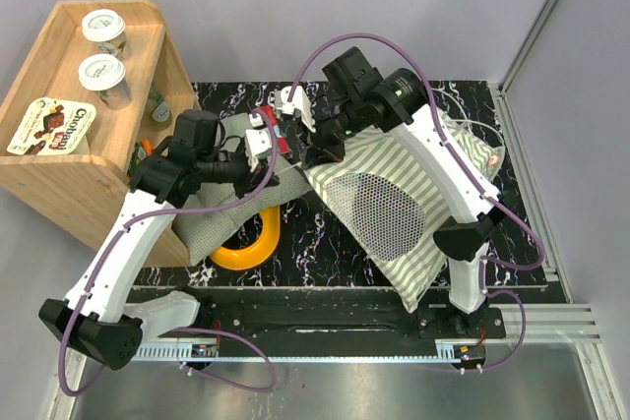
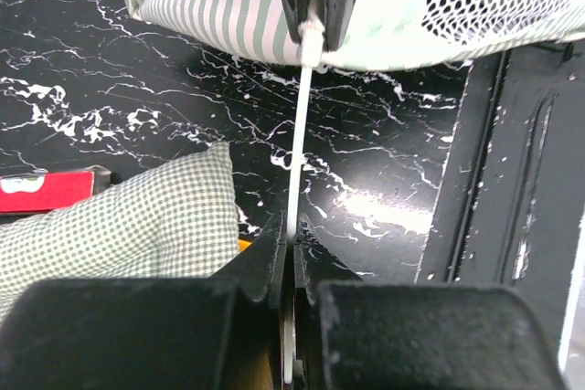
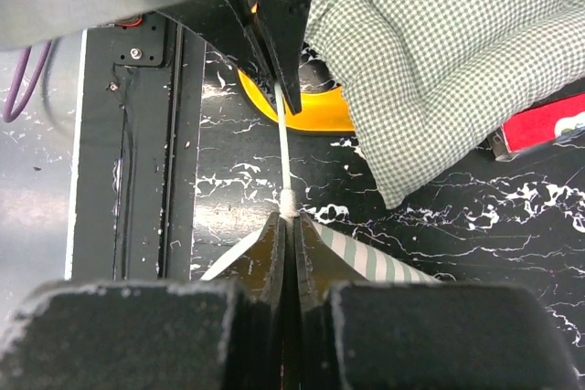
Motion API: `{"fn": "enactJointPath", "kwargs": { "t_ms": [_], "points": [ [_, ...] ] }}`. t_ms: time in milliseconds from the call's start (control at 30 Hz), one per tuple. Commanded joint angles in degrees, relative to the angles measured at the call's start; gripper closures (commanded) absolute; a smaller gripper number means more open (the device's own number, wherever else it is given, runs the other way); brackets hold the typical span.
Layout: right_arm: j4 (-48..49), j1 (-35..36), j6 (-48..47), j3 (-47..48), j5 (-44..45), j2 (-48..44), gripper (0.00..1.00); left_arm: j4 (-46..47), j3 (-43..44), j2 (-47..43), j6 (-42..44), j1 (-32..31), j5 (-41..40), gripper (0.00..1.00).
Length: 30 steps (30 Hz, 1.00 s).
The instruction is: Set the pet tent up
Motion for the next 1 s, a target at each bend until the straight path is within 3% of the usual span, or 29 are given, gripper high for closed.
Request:
{"fn": "enactJointPath", "kwargs": {
  "t_ms": [0,333,533,800,967],
  "points": [
    [2.51,3.45,-0.02,1.39,-5.29,3.04,0.96,16.37,6.61,0.63,-10.94,-1.67,5.44,1.00],
    [3.04,4.07,1.03,2.62,-6.43,5.50,0.89,19.90,11.45,4.67,-16.93,-7.37,3.24,1.00],
    [3.48,4.07,0.86,0.87,-5.11,4.98,0.99,20.51,12.50,4.94,-18.25,-7.47,2.28,1.00],
    [4.43,2.76,0.86,-1.32,-2.38,1.48,1.00,20.78,9.88,3.37,-17.29,-6.07,2.37,1.00],
    [7.43,-0.15,1.21,-6.16,0.16,-4.16,1.00,20.95,5.92,1.16,-15.88,-2.03,2.19,0.69]
  ]
}}
